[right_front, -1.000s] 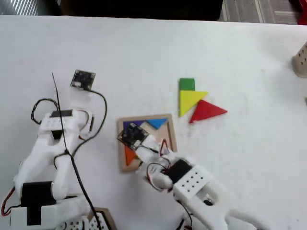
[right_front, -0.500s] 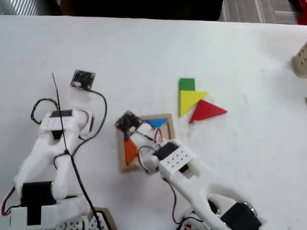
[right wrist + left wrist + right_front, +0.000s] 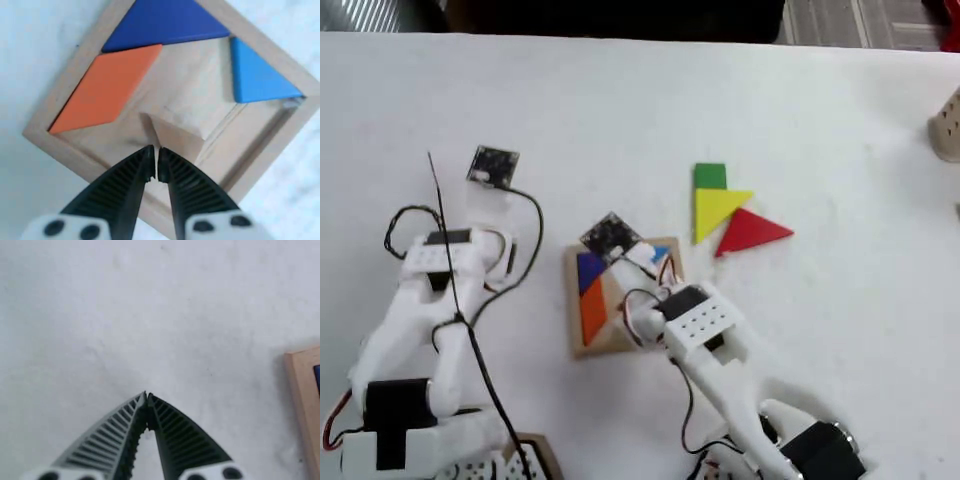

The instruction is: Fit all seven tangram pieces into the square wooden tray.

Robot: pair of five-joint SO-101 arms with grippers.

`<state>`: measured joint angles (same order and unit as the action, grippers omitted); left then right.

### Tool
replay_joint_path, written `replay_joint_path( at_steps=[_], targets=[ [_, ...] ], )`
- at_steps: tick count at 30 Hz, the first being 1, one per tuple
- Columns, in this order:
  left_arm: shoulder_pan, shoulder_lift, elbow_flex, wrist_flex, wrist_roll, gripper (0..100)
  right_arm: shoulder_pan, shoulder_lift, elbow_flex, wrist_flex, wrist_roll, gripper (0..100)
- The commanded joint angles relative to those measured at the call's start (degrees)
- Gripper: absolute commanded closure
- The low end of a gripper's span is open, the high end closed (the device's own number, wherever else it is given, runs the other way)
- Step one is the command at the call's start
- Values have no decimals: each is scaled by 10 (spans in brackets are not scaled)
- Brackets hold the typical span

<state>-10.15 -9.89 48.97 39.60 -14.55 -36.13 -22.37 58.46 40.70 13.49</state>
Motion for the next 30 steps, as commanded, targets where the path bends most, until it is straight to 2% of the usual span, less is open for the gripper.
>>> replay_joint_path(
  at_steps=[1,4,8,18,30],
  targets=[
    [-3,-1,-25,-11,2,972,20,-17,-55,42,5,981],
    [-3,-1,-25,-11,2,972,55,-17,-88,81,-21,981],
    [-3,-1,-25,-11,2,972,92,-8,-89,78,-42,981],
    [-3,-1,-25,-11,2,972,57,63,-69,67,-41,981],
    [-3,-1,-25,-11,2,972,0,65,-69,93,-43,981]
  ],
)
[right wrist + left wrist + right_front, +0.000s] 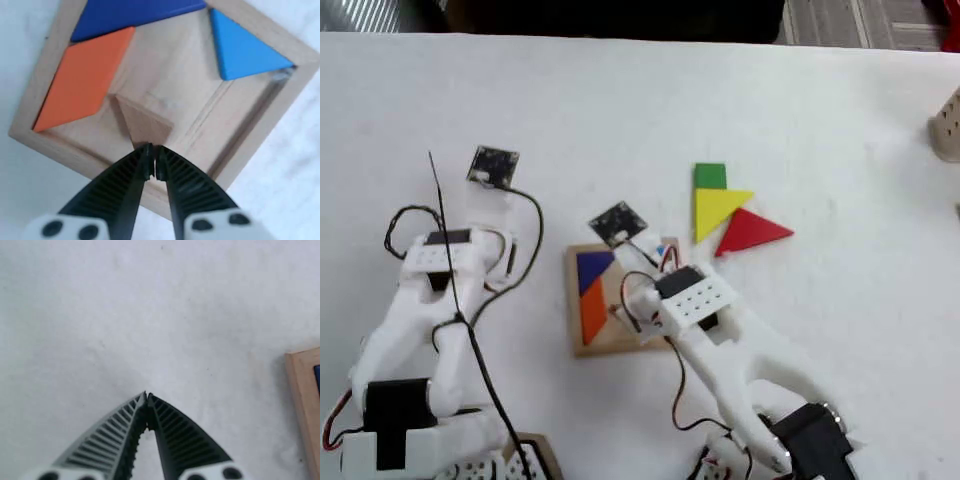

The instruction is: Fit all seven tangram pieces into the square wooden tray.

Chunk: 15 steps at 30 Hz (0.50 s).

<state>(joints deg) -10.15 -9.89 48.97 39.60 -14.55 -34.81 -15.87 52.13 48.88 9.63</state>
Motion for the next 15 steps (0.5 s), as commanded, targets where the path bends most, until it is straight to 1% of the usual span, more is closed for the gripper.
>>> replay_joint_path(
  at_steps=[1,7,11,15],
  targets=[
    [-3,-1,-25,-11,2,972,-13,0,-7,11,-5,981],
    [-3,-1,-25,-11,2,972,-16,-19,-7,23,-4,981],
    [-3,-1,-25,-11,2,972,-53,-62,0,59,-4,981],
    [-3,-1,-25,-11,2,972,-96,-91,29,43,-4,981]
  ],
)
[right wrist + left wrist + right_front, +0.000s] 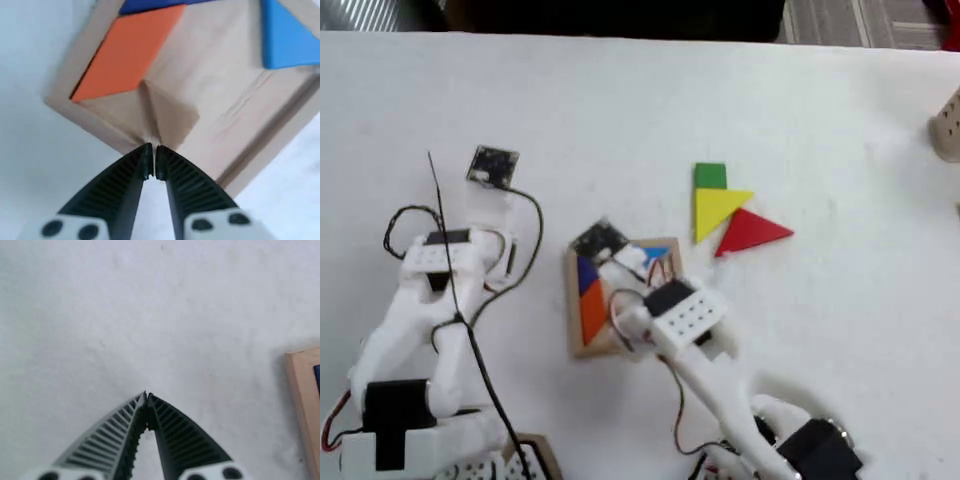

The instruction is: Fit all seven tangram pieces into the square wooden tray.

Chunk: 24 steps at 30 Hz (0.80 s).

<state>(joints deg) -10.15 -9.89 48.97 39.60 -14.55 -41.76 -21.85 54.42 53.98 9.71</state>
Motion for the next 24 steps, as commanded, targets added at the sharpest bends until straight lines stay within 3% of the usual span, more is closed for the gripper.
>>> replay_joint_path(
  at_steps=[1,11,18,24],
  targets=[
    [-3,-1,-25,-11,2,972,-33,-35,11,-15,-4,981],
    [-3,-1,-25,-11,2,972,-3,-57,18,-21,-4,981],
    [-3,-1,-25,-11,2,972,-5,21,12,-105,-4,981],
    [-3,-1,-25,-11,2,972,-4,58,-36,-103,-4,981]
  ],
)
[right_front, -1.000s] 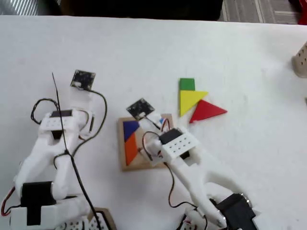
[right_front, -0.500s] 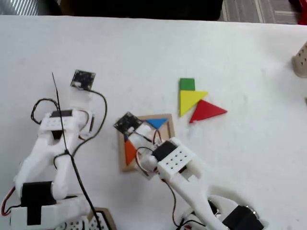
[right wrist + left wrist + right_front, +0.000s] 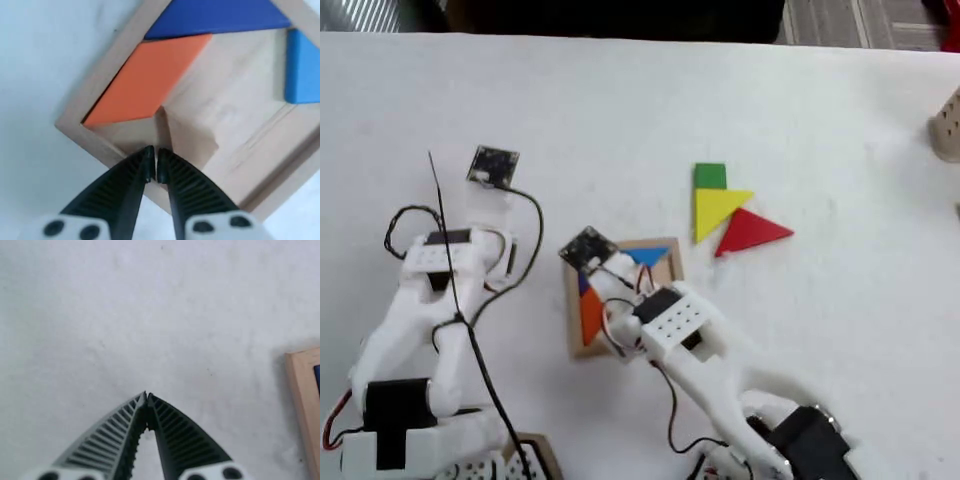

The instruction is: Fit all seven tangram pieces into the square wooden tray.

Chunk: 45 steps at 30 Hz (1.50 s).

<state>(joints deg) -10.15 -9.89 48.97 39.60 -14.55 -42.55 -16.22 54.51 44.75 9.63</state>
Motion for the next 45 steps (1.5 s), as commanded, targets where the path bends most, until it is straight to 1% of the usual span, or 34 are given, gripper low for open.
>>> replay_joint_path(
  at_steps=[1,6,9,12,15,18,25,30,34,37,41,45],
  targets=[
    [-3,-1,-25,-11,2,972,4,2,-41,-20,-3,981],
    [-3,-1,-25,-11,2,972,6,2,-46,-81,-3,981],
    [-3,-1,-25,-11,2,972,6,0,-47,-94,-3,981],
    [-4,-1,-25,-11,2,972,7,-5,-47,-75,-3,981],
    [-4,-1,-25,-11,2,972,6,-29,-55,-21,-3,981],
    [-4,-1,-25,-11,2,972,5,-51,-48,7,-4,981],
    [-4,-1,-25,-11,2,972,7,-49,-4,-64,-3,981],
    [-4,-1,-25,-11,2,972,35,17,-39,-80,-3,981],
    [-4,-1,-25,-11,2,972,55,63,-96,-46,-3,981],
    [-4,-1,-25,-11,2,972,66,64,-119,-19,-4,981],
    [-4,-1,-25,-11,2,972,94,25,-118,-4,-4,981],
    [-4,-1,-25,-11,2,972,112,-49,-113,59,-4,981]
  ],
)
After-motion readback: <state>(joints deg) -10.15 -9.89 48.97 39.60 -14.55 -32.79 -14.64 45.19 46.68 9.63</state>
